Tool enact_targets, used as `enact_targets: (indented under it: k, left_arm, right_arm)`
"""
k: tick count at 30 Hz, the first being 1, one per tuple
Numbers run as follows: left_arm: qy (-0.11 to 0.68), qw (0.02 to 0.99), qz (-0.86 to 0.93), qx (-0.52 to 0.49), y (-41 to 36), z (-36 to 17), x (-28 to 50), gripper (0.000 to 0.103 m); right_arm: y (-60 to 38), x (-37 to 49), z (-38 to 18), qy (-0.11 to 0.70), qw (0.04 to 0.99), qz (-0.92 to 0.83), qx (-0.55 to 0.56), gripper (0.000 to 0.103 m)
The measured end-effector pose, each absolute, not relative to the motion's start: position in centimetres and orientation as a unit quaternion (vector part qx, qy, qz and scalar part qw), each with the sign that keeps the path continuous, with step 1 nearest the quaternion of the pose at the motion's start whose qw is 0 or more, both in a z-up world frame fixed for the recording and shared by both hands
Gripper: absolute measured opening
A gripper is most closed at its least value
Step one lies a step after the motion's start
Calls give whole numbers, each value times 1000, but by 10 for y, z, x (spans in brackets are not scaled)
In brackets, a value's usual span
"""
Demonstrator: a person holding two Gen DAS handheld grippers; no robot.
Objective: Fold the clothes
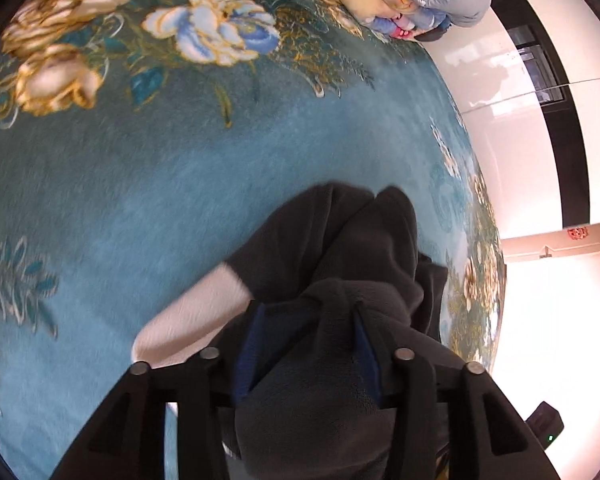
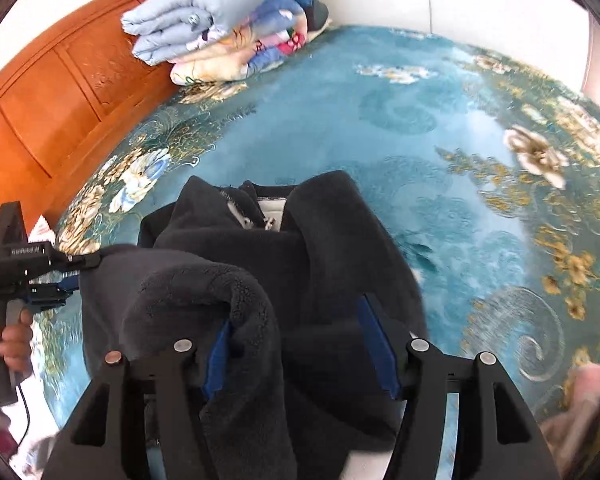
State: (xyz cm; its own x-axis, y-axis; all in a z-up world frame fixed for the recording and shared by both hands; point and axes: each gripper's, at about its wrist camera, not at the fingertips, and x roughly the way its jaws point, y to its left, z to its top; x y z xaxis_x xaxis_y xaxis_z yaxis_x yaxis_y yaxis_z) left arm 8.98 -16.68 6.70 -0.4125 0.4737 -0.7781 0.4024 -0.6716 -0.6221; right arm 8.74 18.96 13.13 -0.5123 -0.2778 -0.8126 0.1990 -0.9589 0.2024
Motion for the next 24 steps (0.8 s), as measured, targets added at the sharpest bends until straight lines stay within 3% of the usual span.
enact_targets:
  k: [5, 9, 16, 24]
  left_arm:
    - [-399, 29, 733, -550, -167, 60, 98, 51]
    - [-346, 14, 742, -574, -153, 55, 93, 51]
    - [-364, 2, 732, -575, -149, 50, 93, 49]
    - [-379, -2, 718, -584, -147, 47, 101, 51]
  right_arm:
    - [191, 144, 138, -55, 154, -870, 465, 62]
    - [198, 161, 145, -77, 162, -864, 470, 62]
    - [213, 198, 173, -31, 177, -874, 452, 62]
    - [172, 225, 110, -39, 201, -837, 507, 62]
